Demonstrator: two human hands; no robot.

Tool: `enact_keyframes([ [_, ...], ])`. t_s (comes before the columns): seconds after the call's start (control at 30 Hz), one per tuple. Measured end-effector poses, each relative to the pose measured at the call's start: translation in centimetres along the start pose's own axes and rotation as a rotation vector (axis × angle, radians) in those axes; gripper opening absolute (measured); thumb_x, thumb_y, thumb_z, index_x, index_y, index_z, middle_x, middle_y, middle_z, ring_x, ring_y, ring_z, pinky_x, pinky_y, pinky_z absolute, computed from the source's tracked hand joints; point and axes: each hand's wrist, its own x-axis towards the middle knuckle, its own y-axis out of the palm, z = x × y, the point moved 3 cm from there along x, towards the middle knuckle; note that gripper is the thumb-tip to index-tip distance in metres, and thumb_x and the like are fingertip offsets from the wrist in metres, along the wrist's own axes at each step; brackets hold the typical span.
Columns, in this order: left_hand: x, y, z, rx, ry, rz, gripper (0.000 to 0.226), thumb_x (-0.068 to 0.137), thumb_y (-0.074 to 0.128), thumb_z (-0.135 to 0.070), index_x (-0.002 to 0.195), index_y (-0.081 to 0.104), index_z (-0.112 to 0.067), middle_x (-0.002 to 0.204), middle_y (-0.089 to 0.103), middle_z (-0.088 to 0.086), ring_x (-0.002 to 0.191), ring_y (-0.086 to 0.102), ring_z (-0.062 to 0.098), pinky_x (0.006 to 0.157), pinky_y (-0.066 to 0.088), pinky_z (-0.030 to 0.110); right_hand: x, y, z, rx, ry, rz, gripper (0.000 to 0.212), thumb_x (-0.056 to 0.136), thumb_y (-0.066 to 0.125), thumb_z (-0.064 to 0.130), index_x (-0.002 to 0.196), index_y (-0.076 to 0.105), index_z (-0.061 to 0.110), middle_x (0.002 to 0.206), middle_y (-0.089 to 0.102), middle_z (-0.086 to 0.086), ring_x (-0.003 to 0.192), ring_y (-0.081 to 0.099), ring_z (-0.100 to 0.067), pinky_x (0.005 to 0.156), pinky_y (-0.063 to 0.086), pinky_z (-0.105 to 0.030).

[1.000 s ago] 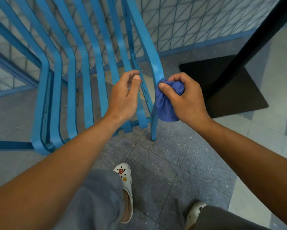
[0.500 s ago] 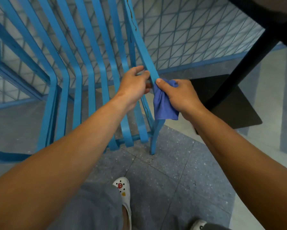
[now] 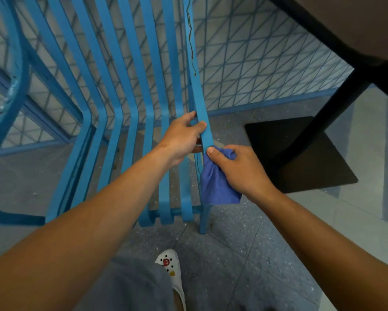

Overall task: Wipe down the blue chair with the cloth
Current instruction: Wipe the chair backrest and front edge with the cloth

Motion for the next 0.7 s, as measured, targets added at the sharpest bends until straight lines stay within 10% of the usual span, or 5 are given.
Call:
enact_keyframes([
  [0.27,-0.6,-1.3,-0.1,0.021,-0.062,0.124,0.032,0.106,0.052,-0.016,0.134,0.048,-0.032,0.096,0.07,0.008,0.061,0.07,0.015,0.057,0.057,0.028,1.3,-1.2,0.0,-0.083,0.046,0.185,0.054,0.092,0.068,0.053,0.064,0.059,0.007,0.052,0.051,0.001,0.048,0.043,-0.009,0.049,0.035,-0.028],
  [0.47,-0.1,-3.8,-1.2,-0.013,-0.202,0.218,0.035,0.106,0.05,-0.034,0.133,0.059,-0.012,0.118,0.069,0.01,0.096,0.07,0.027,0.079,0.061,0.038,4.3,-1.1,1.4,-0.009,0.113,0.143,0.041,0.091,0.073,0.046,0.085,0.075,0.006,0.072,0.074,-0.002,0.064,0.068,-0.015,0.06,0.054,-0.039],
  [0.7,-0.9,-3.9,-2.1,-0.149,-0.39,0.246,0.064,0.102,0.037,-0.06,0.148,0.045,-0.017,0.121,0.062,0.008,0.112,0.067,0.032,0.087,0.06,0.047,7.9,-0.9,2.2,0.086,0.121,0.14,0.018,0.092,0.075,0.034,0.093,0.078,0.016,0.081,0.077,0.006,0.07,0.07,-0.001,0.063,0.055,-0.018],
])
